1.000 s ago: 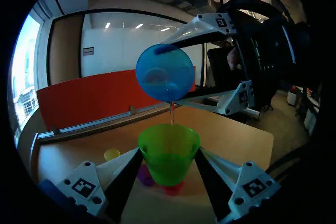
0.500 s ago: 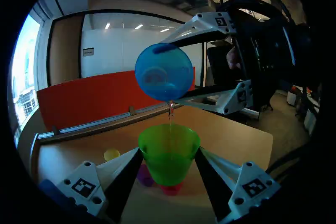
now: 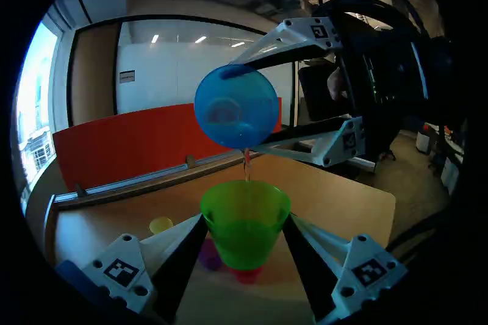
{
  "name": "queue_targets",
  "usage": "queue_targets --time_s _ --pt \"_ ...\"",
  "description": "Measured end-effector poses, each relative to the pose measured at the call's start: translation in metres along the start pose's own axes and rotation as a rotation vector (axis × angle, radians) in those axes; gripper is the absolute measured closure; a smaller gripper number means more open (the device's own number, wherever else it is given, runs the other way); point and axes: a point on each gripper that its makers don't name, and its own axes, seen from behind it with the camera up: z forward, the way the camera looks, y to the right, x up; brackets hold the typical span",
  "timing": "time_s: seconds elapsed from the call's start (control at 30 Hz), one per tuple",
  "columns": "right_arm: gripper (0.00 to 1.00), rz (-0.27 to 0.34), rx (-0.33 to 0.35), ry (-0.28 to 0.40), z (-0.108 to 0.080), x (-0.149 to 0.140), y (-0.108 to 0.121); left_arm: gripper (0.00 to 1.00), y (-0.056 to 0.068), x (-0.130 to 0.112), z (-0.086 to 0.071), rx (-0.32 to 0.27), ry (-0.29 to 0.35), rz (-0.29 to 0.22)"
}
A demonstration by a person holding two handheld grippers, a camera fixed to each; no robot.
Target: Pour water
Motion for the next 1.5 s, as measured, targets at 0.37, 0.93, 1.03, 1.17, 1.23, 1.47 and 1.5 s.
queue_targets --time_s 0.37,0.93,1.03,1.17,1.23,1.47,1.5 --pt "0.12 -0.016 -0.003 -0.002 -0.0006 -0.0034 0.0023 0.16 0.0023 0.0 -0.0003 -0.003 0.001 0.005" --pt "0.12 -0.053 -0.002 -0.003 0.0015 -0.0061 0.0068 0.16 0.0028 0.0016 0.0001 -0.005 0.003 0.008" --pt "0.12 -0.063 -0.003 -0.003 0.0017 -0.0058 0.0072 0.16 0.003 0.0016 0.0004 -0.005 0.002 0.009" --pt "0.12 -0.07 -0.003 -0.004 0.0016 -0.0056 0.0072 0.16 0.0038 0.0024 0.0004 -0.006 0.004 0.007" --pt "0.12 -0.074 -0.002 -0.005 0.0015 -0.0058 0.0073 0.15 0.004 0.003 0.0005 -0.007 0.005 0.006" --pt "0.12 -0.091 -0.001 -0.005 0.0022 -0.0076 0.0085 0.16 0.0042 0.0044 0.0004 -0.006 0.008 0.004" --pt "0.12 -0.093 0.0 -0.005 0.0026 -0.0079 0.0087 0.16 0.0042 0.0046 0.0003 -0.006 0.009 0.004"
